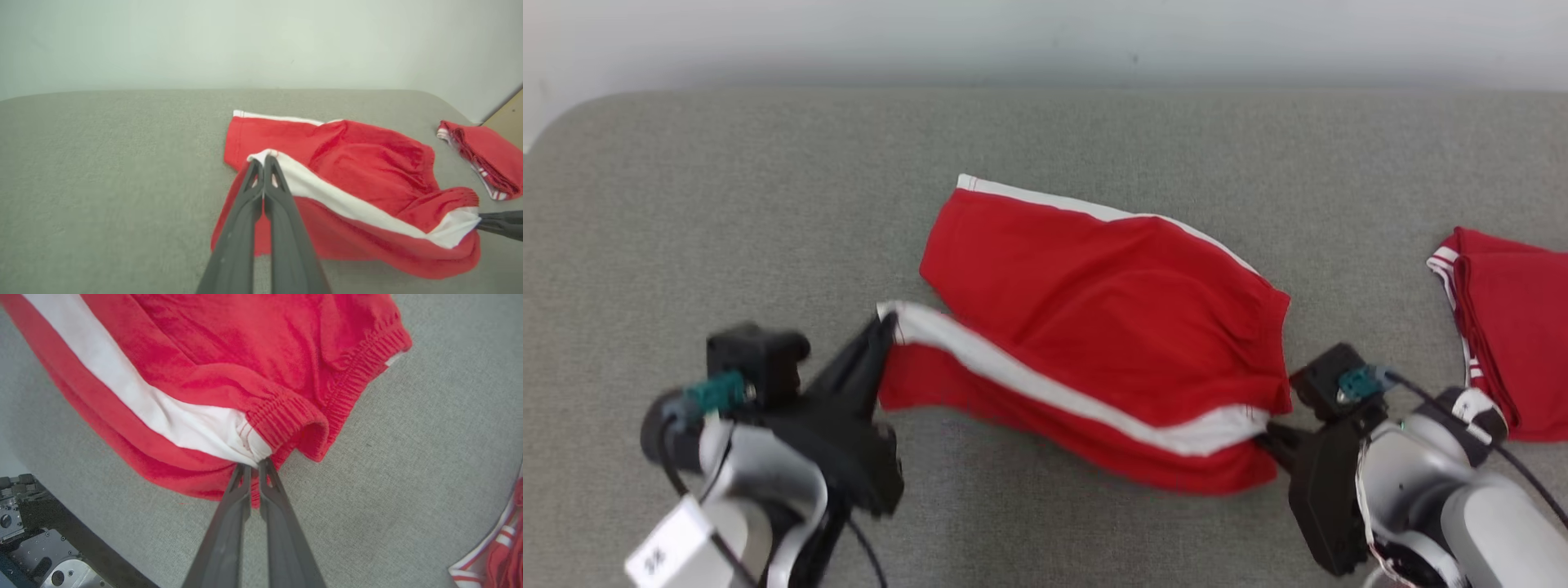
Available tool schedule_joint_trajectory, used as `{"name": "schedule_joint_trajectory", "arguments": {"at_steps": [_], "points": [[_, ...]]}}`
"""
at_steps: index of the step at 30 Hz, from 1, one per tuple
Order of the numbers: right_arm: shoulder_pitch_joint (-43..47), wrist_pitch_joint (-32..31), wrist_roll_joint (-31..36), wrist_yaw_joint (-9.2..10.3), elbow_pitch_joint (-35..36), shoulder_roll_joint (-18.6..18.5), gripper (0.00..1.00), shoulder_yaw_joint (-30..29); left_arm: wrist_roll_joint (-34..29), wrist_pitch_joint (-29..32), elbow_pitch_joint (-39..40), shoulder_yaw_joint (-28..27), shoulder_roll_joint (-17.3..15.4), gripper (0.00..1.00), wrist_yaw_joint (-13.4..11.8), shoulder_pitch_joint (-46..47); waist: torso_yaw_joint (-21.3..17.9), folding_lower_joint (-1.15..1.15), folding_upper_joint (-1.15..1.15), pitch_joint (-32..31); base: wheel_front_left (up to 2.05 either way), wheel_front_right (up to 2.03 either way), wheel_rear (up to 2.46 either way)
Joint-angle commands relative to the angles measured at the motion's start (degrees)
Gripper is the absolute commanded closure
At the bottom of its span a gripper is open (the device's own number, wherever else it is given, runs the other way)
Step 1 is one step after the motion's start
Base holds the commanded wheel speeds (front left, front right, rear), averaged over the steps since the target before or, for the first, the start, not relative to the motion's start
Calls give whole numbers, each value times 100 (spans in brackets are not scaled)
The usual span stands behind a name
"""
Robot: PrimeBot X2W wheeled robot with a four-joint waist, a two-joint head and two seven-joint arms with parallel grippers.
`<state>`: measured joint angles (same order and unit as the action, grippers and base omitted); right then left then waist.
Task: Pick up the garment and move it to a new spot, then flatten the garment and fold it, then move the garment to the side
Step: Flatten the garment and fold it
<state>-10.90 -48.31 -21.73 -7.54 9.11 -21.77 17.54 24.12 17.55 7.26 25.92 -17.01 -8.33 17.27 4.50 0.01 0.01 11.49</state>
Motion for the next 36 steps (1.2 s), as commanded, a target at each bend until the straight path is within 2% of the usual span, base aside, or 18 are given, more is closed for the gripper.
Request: {"name": "schedule_joint_trajectory", "arguments": {"at_steps": [1, 6, 14, 24, 36], "points": [[-127, 111, 41, 10, -36, 58, 100, -37, -3, -143, -141, -58, 38, 100, 23, 203, -92, -1, -1, 160, 0, 0, 0], [-511, 600, 154, 8, -285, 330, 100, -144, -32, -591, -1009, -141, 371, 100, 120, 1053, -217, -1, -1, 407, 0, 0, 0], [-964, 1439, 294, 8, -649, 893, 100, -319, -117, -1064, -2025, -258, 600, 100, 186, 2052, -397, -1, -1, 745, 0, 0, 0], [-1124, 2132, 605, 7, -893, 1479, 100, -748, -174, -1574, -2865, -386, 694, 100, 209, 2835, -657, -1, -1, 1044, 0, 0, 0], [-1265, 2852, 604, 7, -995, 1783, 100, -897, -275, -2010, -3418, -464, 657, 100, 115, 3356, -925, -1, -1, 1209, 0, 0, 0]]}}
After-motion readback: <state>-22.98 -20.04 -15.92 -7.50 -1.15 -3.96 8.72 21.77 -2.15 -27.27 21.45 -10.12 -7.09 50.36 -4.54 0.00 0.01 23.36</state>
